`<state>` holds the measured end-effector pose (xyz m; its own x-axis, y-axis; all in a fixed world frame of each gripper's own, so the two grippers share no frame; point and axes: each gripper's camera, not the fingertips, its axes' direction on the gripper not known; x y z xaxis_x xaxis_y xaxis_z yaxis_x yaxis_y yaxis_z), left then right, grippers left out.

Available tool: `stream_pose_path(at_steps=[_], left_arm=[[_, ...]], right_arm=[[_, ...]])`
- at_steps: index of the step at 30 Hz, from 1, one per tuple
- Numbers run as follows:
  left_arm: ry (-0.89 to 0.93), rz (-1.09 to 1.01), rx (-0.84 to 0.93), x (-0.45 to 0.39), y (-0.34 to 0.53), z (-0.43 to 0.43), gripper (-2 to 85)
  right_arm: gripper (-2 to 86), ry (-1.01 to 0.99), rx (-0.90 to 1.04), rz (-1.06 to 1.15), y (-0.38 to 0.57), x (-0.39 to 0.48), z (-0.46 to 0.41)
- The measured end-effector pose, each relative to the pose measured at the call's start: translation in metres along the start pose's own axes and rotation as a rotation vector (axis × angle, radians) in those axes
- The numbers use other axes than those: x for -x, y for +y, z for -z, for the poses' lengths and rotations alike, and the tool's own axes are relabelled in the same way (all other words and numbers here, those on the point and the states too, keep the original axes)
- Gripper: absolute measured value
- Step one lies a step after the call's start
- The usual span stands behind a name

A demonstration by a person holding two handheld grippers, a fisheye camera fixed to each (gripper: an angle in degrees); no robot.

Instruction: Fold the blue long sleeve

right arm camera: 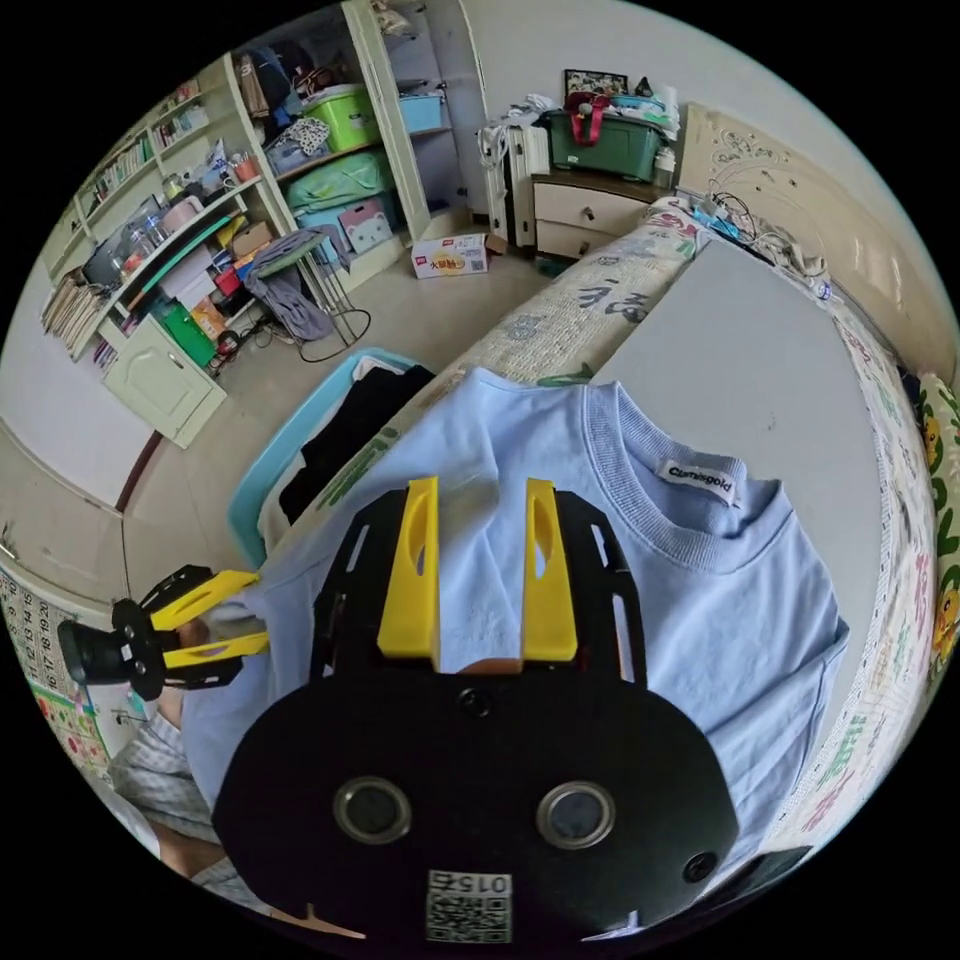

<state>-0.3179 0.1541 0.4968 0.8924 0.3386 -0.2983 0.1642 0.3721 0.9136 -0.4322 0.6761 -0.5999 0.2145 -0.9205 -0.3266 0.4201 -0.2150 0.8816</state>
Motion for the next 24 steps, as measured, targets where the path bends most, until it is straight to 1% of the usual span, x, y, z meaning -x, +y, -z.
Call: stream_pose_path(at_steps=[1, 2, 4, 7, 10, 12, 14, 16, 17, 18, 19, 22, 24], left_arm=[[0.01, 0.009, 0.001, 0.004, 0.002, 0.0, 9.7], [0.022, 0.026, 0.003, 0.013, 0.004, -0.002, 9.3], [0.028, 0.041, 0.008, 0.022, 0.009, -0.003, 8.4], [0.051, 0.056, 0.027, 0.035, 0.013, -0.008, 5.7], [-0.015, 0.073, 0.012, 0.046, 0.018, -0.002, 3.4], [-0.047, 0.126, -0.034, 0.066, 0.024, 0.011, 2.7], [-0.052, 0.161, -0.033, 0.079, 0.028, 0.015, 2.4], [-0.065, 0.153, 0.014, 0.085, 0.028, 0.007, 2.2], [-0.067, 0.136, 0.053, 0.087, 0.026, -0.002, 2.2], [-0.078, 0.12, 0.076, 0.087, 0.024, -0.008, 2.1], [-0.084, 0.115, 0.081, 0.088, 0.023, -0.009, 2.1], [-0.083, 0.118, 0.081, 0.098, 0.019, -0.011, 2.2], [-0.054, 0.128, 0.079, 0.112, 0.018, -0.014, 2.6]], right_arm=[[9.8, -0.001, 0.007, 0.001, -0.004, 0.002, -0.005], [7.4, -0.008, 0.027, 0.003, -0.013, 0.006, -0.014], [4.9, 0.03, 0.015, -0.01, -0.023, 0.014, -0.024], [3.2, 0.112, -0.016, 0.044, -0.039, 0.039, -0.032], [2.2, 0.203, -0.033, 0.082, -0.05, 0.061, -0.037], [1.9, 0.201, -0.098, 0.089, -0.053, 0.072, -0.034], [2.1, 0.186, -0.118, 0.09, -0.054, 0.078, -0.038], [2.6, 0.198, -0.074, 0.098, -0.054, 0.083, -0.054], [3.2, 0.234, -0.003, 0.097, -0.056, 0.085, -0.064], [3.7, 0.255, 0.01, 0.094, -0.052, 0.087, -0.063], [3.9, 0.256, -0.001, 0.097, -0.049, 0.088, -0.057], [6.1, 0.265, -0.08, 0.143, -0.022, 0.084, 0.001], [7.4, 0.232, -0.157, 0.152, 0.02, 0.065, 0.066]])
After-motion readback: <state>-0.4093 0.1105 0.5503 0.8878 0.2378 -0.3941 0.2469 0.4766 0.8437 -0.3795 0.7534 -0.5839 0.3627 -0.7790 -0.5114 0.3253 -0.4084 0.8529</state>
